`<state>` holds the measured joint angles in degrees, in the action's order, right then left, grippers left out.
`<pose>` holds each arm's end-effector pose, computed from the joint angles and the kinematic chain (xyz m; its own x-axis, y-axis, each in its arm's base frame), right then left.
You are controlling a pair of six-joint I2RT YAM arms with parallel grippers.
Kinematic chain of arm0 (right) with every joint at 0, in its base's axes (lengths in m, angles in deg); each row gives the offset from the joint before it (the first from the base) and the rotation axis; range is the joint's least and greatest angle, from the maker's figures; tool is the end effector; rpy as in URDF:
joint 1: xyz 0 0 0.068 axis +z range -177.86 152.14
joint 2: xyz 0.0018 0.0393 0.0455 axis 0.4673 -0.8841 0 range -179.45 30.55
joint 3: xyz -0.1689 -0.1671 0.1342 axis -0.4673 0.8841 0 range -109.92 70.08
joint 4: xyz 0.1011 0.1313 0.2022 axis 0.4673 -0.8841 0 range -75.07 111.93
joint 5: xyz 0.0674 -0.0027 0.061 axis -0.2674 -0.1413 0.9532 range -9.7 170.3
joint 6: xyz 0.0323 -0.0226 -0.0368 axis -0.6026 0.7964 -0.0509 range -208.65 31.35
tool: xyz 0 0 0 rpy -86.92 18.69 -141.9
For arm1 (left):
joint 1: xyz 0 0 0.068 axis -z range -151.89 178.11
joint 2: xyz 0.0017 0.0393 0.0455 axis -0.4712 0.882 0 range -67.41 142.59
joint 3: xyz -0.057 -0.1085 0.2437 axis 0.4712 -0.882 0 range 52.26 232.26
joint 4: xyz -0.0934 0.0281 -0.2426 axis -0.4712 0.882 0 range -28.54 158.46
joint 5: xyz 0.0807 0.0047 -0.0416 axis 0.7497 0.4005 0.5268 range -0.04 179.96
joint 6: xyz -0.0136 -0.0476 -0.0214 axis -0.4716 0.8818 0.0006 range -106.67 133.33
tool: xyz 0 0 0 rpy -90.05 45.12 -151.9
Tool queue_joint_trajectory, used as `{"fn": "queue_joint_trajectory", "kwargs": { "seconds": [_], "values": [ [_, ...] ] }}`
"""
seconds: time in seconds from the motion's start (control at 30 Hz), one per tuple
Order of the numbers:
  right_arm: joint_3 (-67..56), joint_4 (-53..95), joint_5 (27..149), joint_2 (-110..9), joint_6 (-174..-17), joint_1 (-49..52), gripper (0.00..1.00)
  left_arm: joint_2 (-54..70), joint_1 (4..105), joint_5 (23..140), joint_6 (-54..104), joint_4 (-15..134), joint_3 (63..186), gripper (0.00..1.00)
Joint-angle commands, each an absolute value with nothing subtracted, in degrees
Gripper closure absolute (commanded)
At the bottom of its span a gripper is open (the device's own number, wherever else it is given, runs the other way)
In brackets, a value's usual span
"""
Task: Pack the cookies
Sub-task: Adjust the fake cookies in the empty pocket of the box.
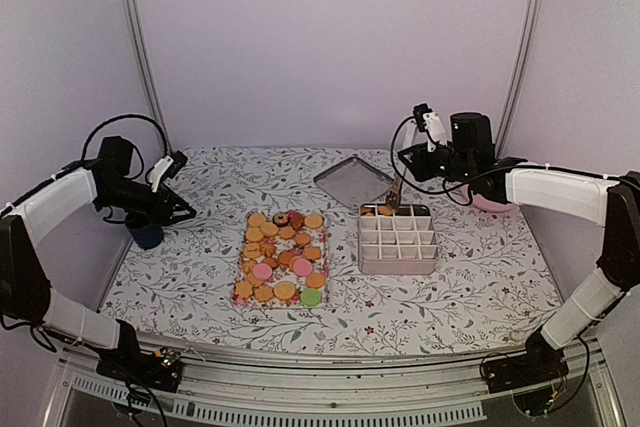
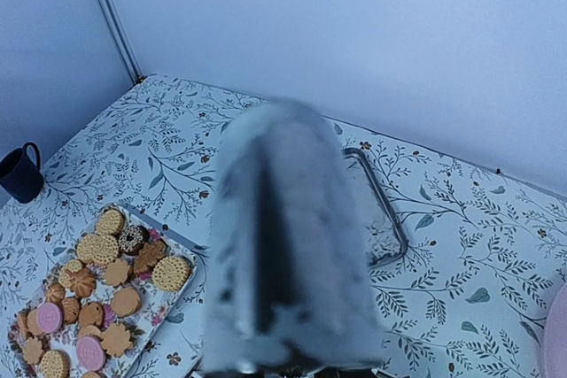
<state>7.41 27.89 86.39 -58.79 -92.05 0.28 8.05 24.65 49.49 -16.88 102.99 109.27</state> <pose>0.3201 0.1756 0.2825 -0.3443 -0.1173 -0.9315 -0.5370 0.8385 0.0929 0.2566 -0.0076 0.2608 -0.6069 0.3468 -0.7151 0.6753 0.6995 -0.2339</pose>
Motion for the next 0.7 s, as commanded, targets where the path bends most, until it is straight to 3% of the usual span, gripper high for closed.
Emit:
{"fn": "queue_joint_trajectory", "kwargs": {
  "seconds": [0.0,0.67],
  "values": [
    [6.07,29.20,85.60,-57.31,-90.85,1.40,0.84,8.58,24.20,48.47,-16.55,103.38,110.63,0.52],
    [2.69,26.17,85.04,-63.86,-89.26,1.75,0.85,7.83,24.15,49.15,-17.25,103.37,109.96,0.52]
  ]
}}
